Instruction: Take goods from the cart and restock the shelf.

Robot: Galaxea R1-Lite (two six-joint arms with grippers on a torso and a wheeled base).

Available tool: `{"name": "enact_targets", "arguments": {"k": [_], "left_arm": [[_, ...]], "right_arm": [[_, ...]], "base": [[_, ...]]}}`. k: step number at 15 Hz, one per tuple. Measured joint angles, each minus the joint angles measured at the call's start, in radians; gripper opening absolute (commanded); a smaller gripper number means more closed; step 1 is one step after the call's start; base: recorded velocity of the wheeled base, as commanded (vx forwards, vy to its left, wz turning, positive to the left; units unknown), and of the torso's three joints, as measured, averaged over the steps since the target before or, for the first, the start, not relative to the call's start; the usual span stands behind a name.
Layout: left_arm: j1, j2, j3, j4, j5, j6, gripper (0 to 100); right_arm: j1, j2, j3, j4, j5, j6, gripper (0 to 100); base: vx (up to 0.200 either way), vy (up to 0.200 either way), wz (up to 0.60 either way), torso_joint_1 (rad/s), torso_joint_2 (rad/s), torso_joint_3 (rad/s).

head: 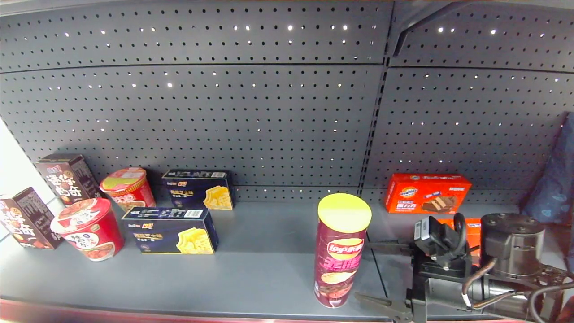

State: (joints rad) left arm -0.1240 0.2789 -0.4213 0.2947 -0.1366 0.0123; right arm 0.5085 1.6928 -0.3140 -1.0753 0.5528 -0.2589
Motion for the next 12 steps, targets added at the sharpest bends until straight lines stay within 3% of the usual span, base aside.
{"name": "enact_targets", "arguments": {"k": [3,6,10,12], "left_arm": [[-0.005,0.002,-0.024,-0.01,-0.001,0.006,0],[-0.038,0.05,-0.113,-0.012,-0.009,0.049,0],[-0.153,0.163,-0.172,-0.022,-0.027,0.06,0],[-0.231,0.236,-0.197,-0.066,-0.039,0.034,0]], "right_arm": [[-0.009,-0.123,0.036,0.014,-0.08,0.001,100],[-0.004,-0.271,0.045,0.093,-0.351,0.001,100],[-0.003,-0.507,0.072,0.281,-0.517,0.007,100],[-0.003,-0.635,0.084,0.413,-0.579,0.024,100]], "base": [[0.0,0.0,0.0,0.0,0.0,0.0],[0.0,0.0,0.0,0.0,0.0,0.0],[0.0,0.0,0.0,0.0,0.0,0.0],[0.0,0.0,0.0,0.0,0.0,0.0]]}}
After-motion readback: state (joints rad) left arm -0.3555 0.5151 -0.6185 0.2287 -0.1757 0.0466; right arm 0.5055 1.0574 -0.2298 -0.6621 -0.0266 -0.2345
